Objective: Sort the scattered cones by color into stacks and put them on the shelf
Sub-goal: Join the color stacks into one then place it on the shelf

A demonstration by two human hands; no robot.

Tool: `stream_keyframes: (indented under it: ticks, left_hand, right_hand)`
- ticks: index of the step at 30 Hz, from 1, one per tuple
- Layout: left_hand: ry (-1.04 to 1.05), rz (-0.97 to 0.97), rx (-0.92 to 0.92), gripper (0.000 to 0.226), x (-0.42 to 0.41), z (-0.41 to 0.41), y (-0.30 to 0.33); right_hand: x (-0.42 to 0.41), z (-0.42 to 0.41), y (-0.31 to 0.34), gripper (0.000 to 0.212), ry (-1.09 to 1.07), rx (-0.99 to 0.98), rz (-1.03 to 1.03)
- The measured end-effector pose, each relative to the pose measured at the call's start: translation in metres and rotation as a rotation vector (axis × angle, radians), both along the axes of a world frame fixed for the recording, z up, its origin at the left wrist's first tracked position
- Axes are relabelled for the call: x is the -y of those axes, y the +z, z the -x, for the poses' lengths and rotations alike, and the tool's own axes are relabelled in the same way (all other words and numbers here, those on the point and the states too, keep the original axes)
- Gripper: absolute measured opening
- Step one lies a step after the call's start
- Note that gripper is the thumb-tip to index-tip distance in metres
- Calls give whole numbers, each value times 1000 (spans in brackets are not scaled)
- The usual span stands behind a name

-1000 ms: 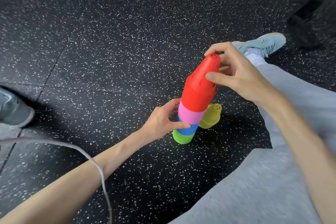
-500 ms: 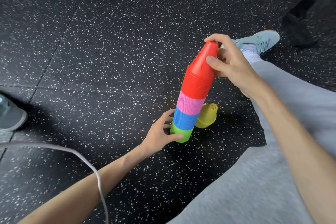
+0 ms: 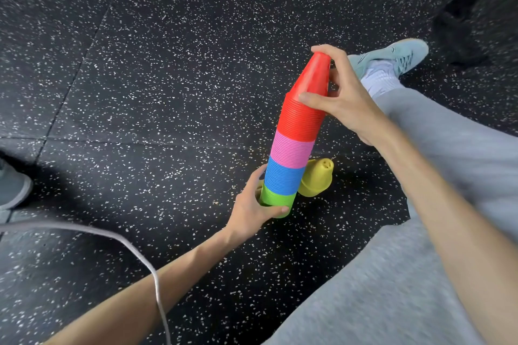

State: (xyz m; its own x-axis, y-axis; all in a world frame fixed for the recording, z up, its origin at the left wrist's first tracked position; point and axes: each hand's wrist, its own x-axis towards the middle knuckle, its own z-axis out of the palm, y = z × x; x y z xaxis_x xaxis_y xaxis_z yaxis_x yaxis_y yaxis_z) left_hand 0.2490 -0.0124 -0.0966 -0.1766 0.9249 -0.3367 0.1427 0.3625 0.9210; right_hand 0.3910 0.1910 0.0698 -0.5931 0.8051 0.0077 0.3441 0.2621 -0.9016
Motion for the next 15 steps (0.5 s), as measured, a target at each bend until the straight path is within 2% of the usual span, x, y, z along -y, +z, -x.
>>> stream_keyframes:
  ticks: [9,15]
  left_hand:
    - [16,-109,-108,106,-4,29,33]
    - [-67,-167,-219,106,-15,45,74]
  right_hand:
    - [2,9,15,74,-61,-154,-65]
    - [4,-6,47,73,-87,-280,-74]
